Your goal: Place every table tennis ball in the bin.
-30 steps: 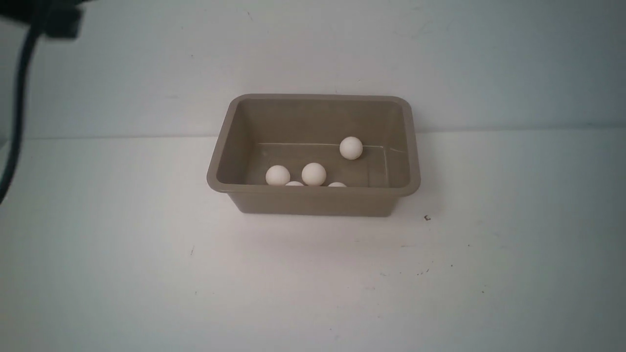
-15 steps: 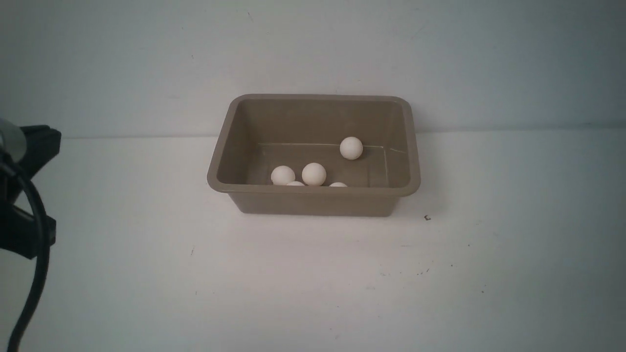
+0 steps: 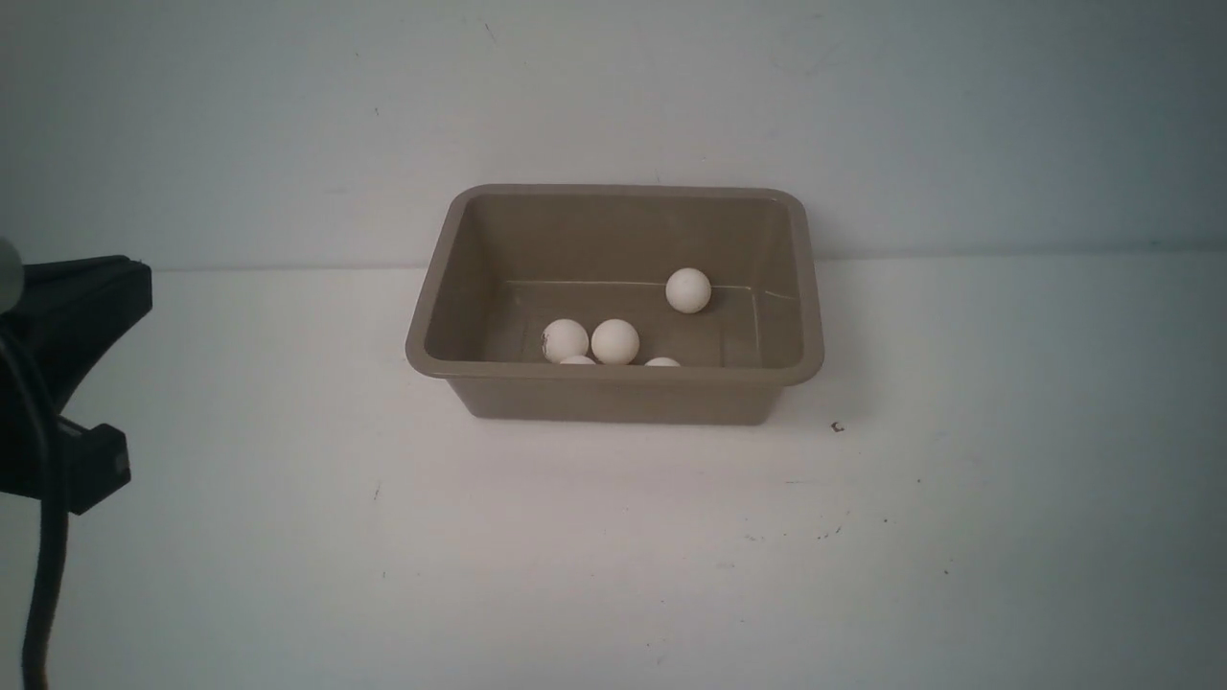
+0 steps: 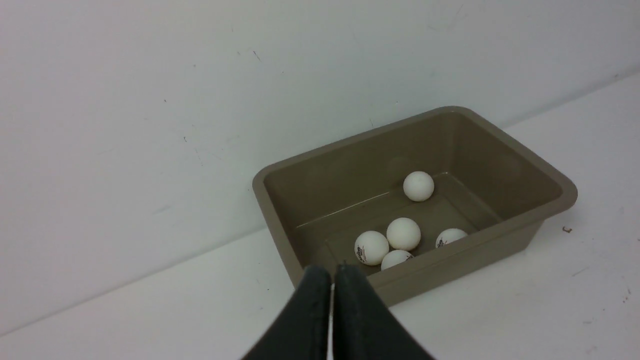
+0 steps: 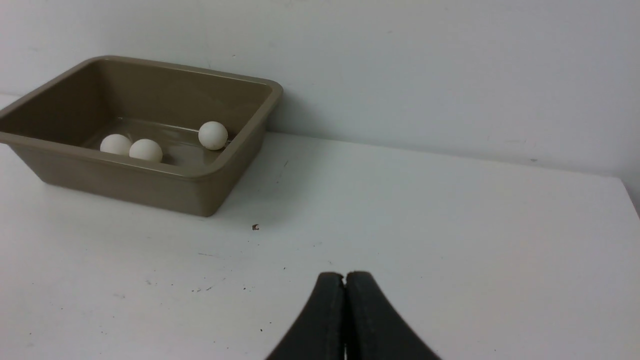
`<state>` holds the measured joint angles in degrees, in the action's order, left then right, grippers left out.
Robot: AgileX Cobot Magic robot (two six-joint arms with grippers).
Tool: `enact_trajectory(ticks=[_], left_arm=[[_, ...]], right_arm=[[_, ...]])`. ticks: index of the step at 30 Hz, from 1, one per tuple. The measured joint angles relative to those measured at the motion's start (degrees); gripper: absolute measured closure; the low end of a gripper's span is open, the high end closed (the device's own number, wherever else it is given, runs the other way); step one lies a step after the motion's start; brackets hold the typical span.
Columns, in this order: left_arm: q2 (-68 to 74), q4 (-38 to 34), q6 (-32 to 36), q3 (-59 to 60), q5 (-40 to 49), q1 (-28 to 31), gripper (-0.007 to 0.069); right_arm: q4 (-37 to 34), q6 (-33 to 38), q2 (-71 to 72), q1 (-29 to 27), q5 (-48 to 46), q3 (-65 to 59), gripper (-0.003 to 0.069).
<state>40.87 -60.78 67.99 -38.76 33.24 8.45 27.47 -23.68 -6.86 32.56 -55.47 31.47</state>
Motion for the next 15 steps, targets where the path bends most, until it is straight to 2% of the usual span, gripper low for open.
enact_trajectory(ticks=[4, 10, 15], left_arm=[[-2.4, -0.7, 1.4, 1.3, -1.6, -1.2, 0.0629], [-18.9, 1.7, 5.3, 10.2, -5.0, -1.4, 0.0629], [-29.9, 2.0, 1.8, 21.2, -13.8, -1.5, 0.0629]], right_arm=[[0.1, -0.2, 0.1, -0.1, 0.0, 0.0, 0.0675], [0.7, -0.5, 0.1, -0.1, 0.0, 0.0, 0.0675], [0.7, -0.5, 0.1, -0.1, -0.1, 0.0, 0.0675]])
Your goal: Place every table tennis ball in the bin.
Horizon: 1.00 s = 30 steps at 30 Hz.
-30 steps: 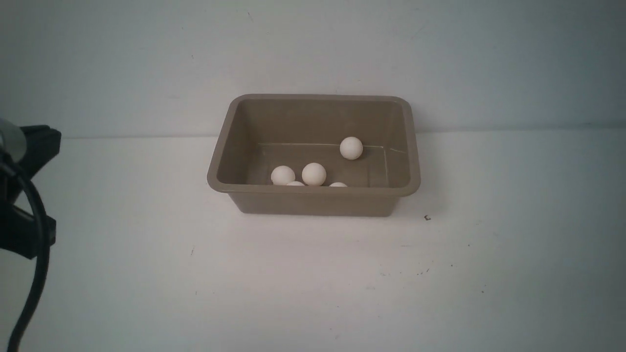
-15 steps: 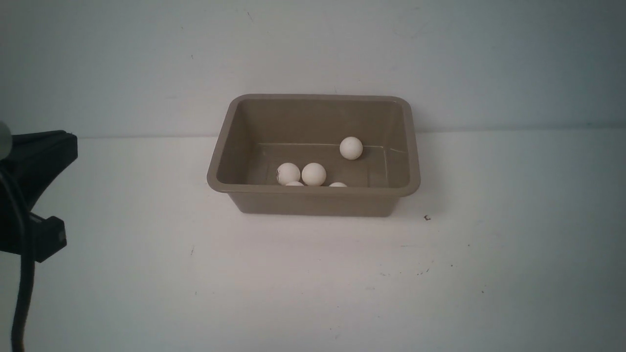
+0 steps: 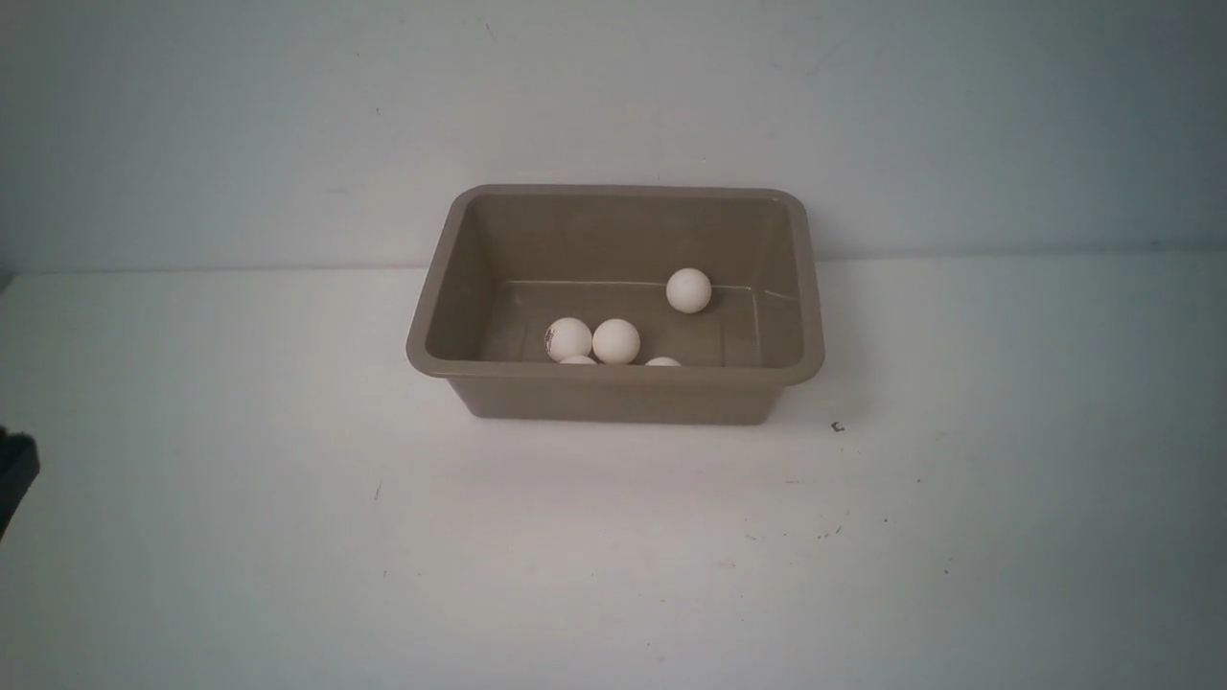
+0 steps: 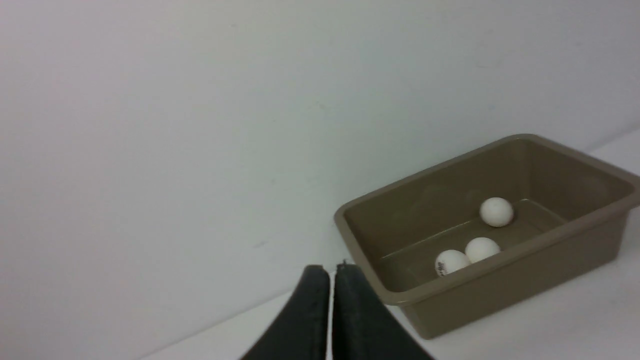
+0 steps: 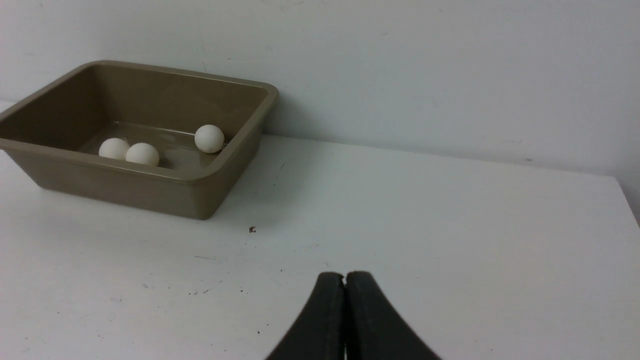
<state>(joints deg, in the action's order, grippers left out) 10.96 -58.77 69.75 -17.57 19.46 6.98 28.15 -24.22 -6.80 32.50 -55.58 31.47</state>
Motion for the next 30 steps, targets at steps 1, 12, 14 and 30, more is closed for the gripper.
enact_trajectory(ticks=[1, 12, 14, 30], left_arm=[[-1.4, 0.0, -1.2, 1.5, -2.1, 0.0, 0.0629], [-11.4, -2.4, -9.6, 14.7, -13.7, 0.0, 0.0629], [-11.6, -4.4, -9.6, 16.7, -13.8, 0.0, 0.0629], [-11.6, -12.7, 1.1, 17.1, -18.9, 0.0, 0.0629]], right_arm=[[0.0, 0.0, 0.0, 0.0, 0.0, 0.0, 0.0675], [0.0, 0.0, 0.0, 0.0, -0.6, 0.0, 0.0675], [0.0, 0.0, 0.0, 0.0, -0.6, 0.0, 0.0675], [0.0, 0.0, 0.0, 0.0, -0.7, 0.0, 0.0675]])
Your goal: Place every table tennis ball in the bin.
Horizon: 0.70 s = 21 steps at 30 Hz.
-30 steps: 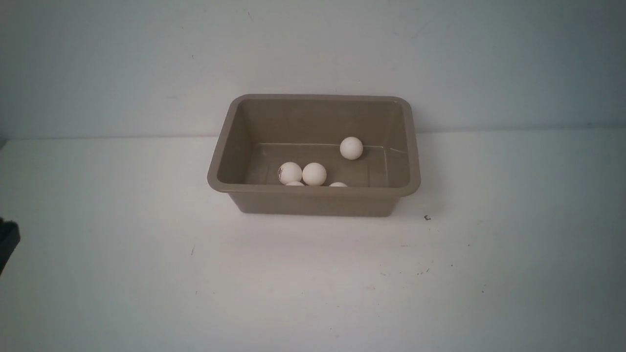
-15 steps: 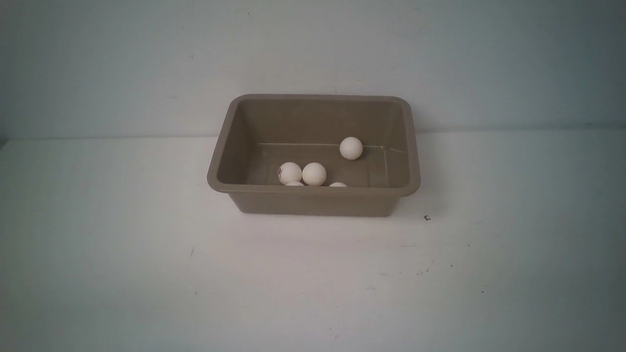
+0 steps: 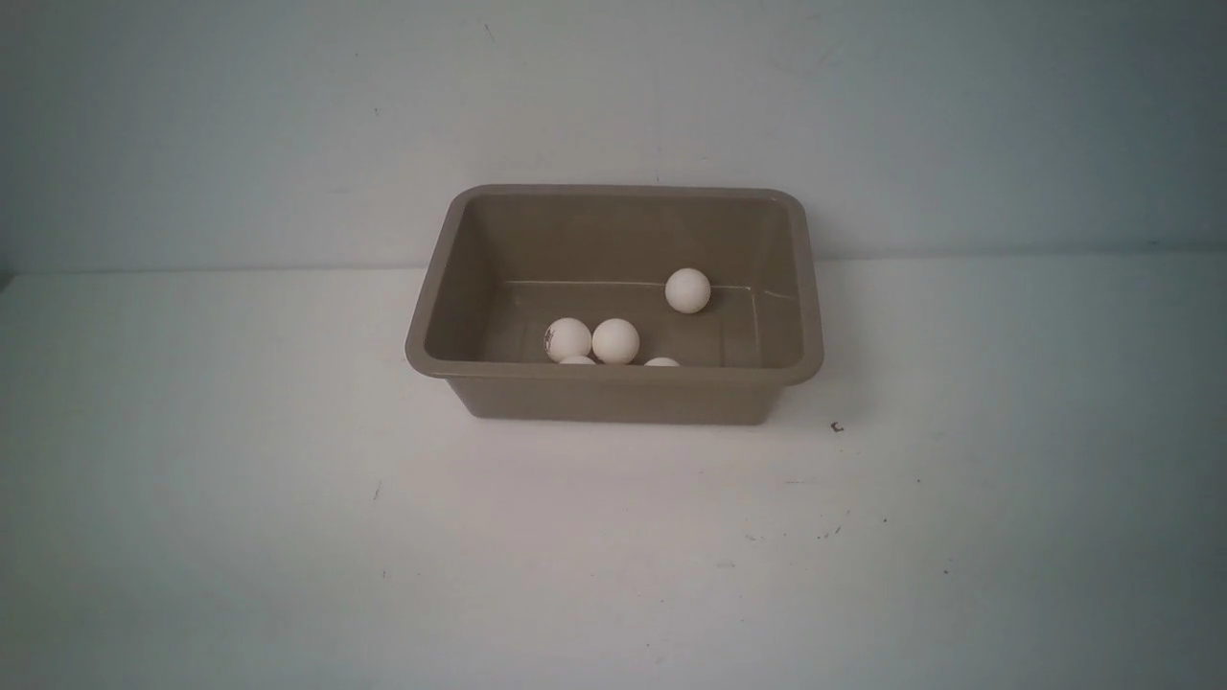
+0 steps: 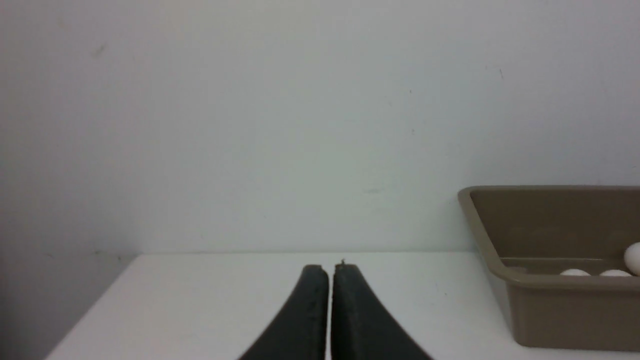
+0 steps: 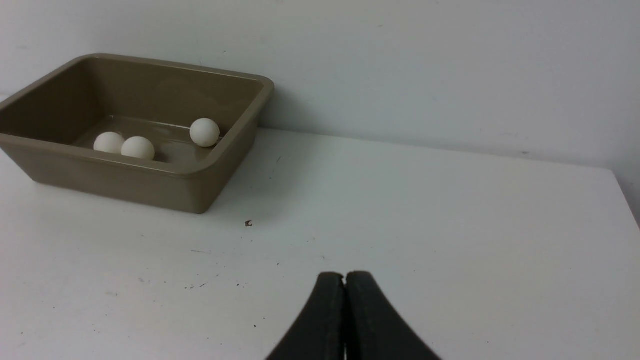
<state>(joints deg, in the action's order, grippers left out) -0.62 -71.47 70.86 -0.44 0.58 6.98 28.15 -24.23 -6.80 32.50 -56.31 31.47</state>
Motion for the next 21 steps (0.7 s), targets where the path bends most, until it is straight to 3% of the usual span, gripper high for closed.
enact_trajectory(ticks=[3, 6, 7, 9, 10, 12, 15, 18, 21], left_arm=[[0.0, 1.4, -0.9, -0.8, -0.9, 0.0, 0.0629], [0.0, 8.8, -8.8, -0.1, -0.6, 0.0, 0.0629], [0.0, 19.2, -20.4, 1.2, -0.2, 0.0, 0.0629], [0.0, 33.2, -35.2, 2.0, 1.2, 0.0, 0.0629], [0.0, 33.2, -36.6, 2.0, 1.3, 0.0, 0.0629], [0.0, 44.2, -48.8, 2.0, 2.7, 0.0, 0.0629], [0.0, 55.7, -59.6, 2.0, 8.1, 0.0, 0.0629], [0.0, 62.4, -62.2, 2.1, 16.2, 0.0, 0.0629], [0.0, 63.3, -63.2, 2.2, 17.1, 0.0, 0.0629]], right_arm=[[0.0, 0.0, 0.0, 0.0, 0.0, 0.0, 0.0675], [0.0, 0.0, 0.0, 0.0, 0.0, 0.0, 0.0675], [0.0, 0.0, 0.0, 0.0, 0.0, 0.0, 0.0675], [0.0, 0.0, 0.0, 0.0, 0.0, 0.0, 0.0675], [0.0, 0.0, 0.0, 0.0, 0.0, 0.0, 0.0675], [0.0, 0.0, 0.0, 0.0, 0.0, 0.0, 0.0675], [0.0, 0.0, 0.0, 0.0, 0.0, 0.0, 0.0675], [0.0, 0.0, 0.0, 0.0, 0.0, 0.0, 0.0675], [0.0, 0.0, 0.0, 0.0, 0.0, 0.0, 0.0675]])
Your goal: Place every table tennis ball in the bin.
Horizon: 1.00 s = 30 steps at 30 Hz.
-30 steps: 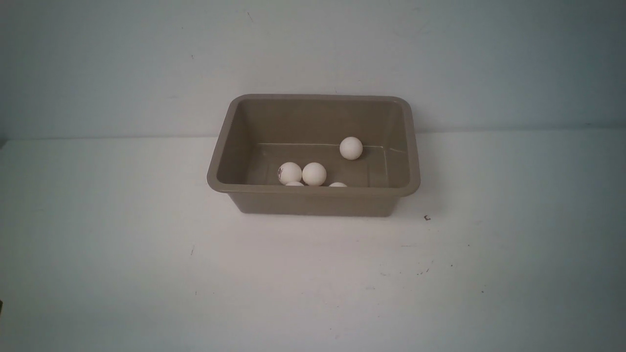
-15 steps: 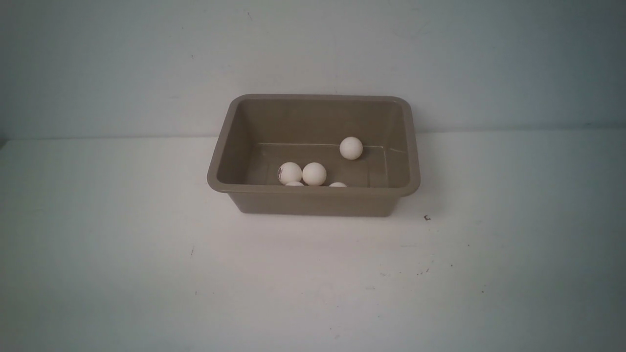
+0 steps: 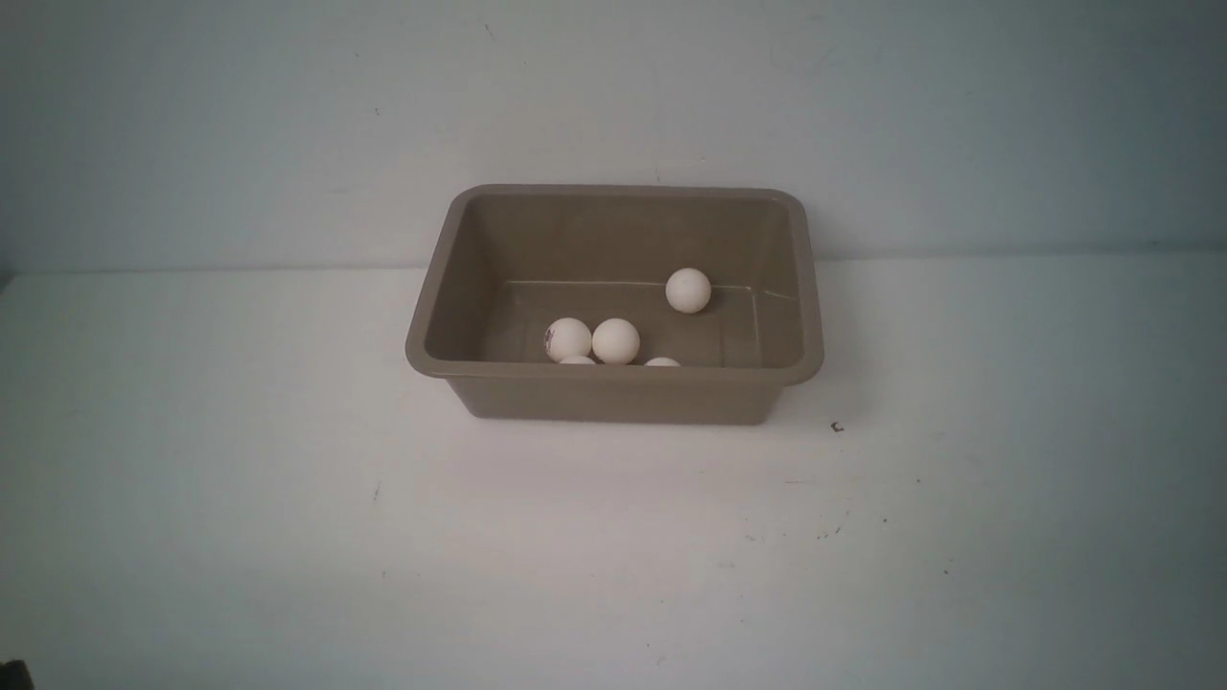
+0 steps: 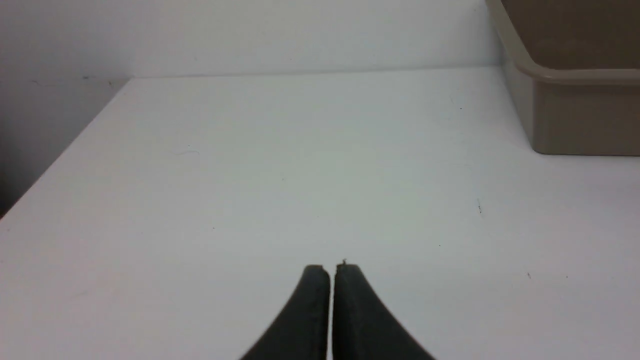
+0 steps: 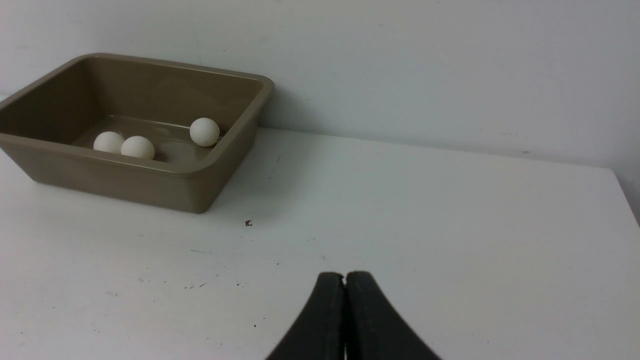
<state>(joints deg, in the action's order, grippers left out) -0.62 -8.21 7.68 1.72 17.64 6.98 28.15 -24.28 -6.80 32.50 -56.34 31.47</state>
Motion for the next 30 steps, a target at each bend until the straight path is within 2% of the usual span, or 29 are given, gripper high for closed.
enact_trajectory(ticks=[6, 21, 25, 27, 30], left_arm=[[0.0, -0.4, -0.8, 0.0, -2.6, 0.0, 0.0629], [0.0, -0.6, -0.9, 0.0, -2.5, 0.0, 0.0629], [0.0, -0.6, -0.9, 0.0, -2.5, 0.0, 0.0629], [0.0, -0.6, -0.9, 0.0, -2.5, 0.0, 0.0629], [0.0, -0.6, -0.9, 0.0, -2.5, 0.0, 0.0629]], right_arm=[[0.0, 0.0, 0.0, 0.0, 0.0, 0.0, 0.0675], [-0.2, -0.9, 0.0, 0.0, 0.2, 0.0, 0.0675], [-2.7, -4.5, 0.0, 0.0, 4.0, 0.0, 0.0675], [-4.1, -6.7, 0.0, 0.0, 9.7, -0.5, 0.0675], [-4.2, -6.1, 0.1, -1.0, 17.3, -4.9, 0.0675]])
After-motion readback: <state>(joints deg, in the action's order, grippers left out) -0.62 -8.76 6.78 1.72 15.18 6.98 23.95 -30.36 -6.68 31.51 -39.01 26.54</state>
